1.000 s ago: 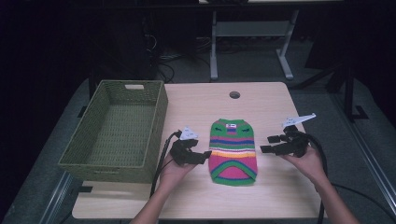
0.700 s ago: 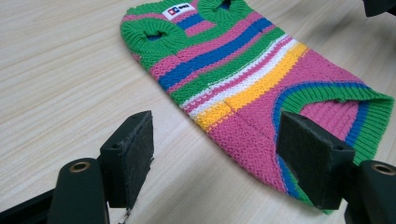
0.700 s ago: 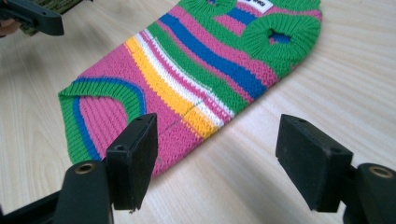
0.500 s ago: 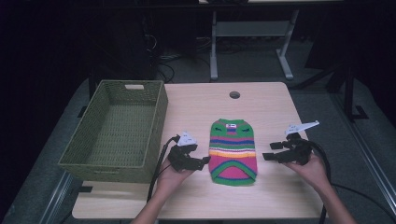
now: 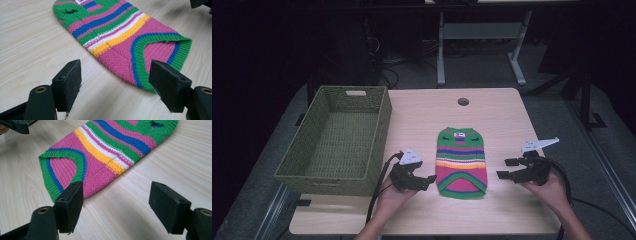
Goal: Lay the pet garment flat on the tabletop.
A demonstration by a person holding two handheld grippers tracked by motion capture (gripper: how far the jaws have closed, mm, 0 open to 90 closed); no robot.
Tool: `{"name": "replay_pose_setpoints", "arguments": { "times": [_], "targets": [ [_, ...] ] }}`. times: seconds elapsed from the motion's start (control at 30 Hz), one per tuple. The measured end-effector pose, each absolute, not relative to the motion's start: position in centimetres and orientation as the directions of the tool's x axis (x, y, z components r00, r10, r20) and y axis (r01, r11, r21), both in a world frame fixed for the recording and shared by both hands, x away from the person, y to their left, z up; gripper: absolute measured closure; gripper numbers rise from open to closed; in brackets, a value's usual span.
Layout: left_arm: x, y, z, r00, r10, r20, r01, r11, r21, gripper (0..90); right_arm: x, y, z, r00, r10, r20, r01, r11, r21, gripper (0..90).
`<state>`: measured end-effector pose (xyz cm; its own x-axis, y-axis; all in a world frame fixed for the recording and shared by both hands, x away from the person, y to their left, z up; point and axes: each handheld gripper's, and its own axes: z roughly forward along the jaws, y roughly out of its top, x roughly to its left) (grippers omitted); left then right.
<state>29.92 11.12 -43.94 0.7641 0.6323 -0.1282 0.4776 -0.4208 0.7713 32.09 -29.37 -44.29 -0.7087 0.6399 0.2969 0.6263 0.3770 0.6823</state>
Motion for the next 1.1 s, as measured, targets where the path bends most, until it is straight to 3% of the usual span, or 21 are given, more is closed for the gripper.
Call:
{"name": "replay_pose_setpoints", "arguments": {
  "times": [1.1],
  "targets": [
    [26.8,12.6,-44.6,0.768,0.628,-0.127,0.474,-0.424,0.772,23.1,27.1,-31.7,-46.0,-0.674,0.691,0.261,0.615,0.329,0.717,26.3]
  ]
}}
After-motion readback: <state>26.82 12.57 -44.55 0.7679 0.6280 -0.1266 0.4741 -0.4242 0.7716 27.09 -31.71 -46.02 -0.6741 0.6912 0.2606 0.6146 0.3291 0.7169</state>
